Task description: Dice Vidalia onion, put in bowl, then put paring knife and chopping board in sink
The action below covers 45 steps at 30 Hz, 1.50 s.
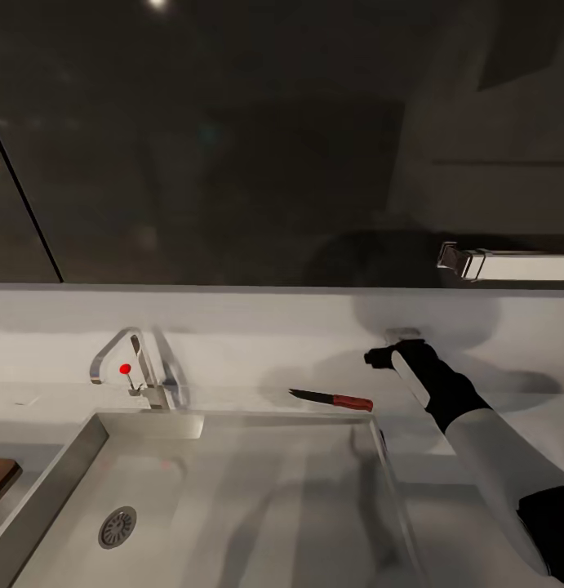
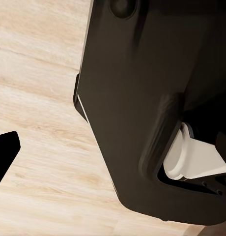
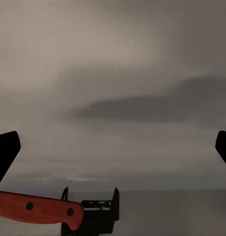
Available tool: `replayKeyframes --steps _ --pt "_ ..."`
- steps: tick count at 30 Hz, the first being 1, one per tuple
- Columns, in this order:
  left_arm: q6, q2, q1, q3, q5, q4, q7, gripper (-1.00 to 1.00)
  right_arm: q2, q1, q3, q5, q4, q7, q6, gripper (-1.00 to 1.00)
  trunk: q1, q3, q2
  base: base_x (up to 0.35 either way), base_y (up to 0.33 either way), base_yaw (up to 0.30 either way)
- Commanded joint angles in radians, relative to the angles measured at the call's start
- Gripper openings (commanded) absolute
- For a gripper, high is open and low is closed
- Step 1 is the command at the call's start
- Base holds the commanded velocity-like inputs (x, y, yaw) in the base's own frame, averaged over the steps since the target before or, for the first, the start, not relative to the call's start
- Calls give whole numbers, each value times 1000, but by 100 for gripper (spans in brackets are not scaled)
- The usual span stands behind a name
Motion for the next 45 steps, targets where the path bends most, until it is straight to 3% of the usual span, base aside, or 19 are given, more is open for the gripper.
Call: replayKeyframes --steps 1,6,14,21,30,45 --pt "-5 -1 -1 -6 3 3 0 100 0 -1 6 -10 1 -9 2 100 1 -2 -2 0 0 0" --pt "-5 -1 -1 -6 3 3 0 100 22 -1 20 -10 25 -8 -1 100 1 -2 -2 0 0 0" --pt "-5 -1 -1 -6 2 3 0 100 39 -1 86 -12 43 -7 -8 100 1 -2 -2 0 0 0" --pt "-5 -1 -1 -6 3 3 0 100 51 -1 91 -12 65 0 -12 100 1 -2 -2 0 0 0" --pt "-5 -1 -1 -6 2 3 0 100 52 -1 92 -11 106 101 -13 100 1 -3 -2 0 0 0" --pt "-5 -1 -1 -6 2 3 0 100 51 -1 101 -12 111 111 -13 100 1 -21 -2 0 0 0"
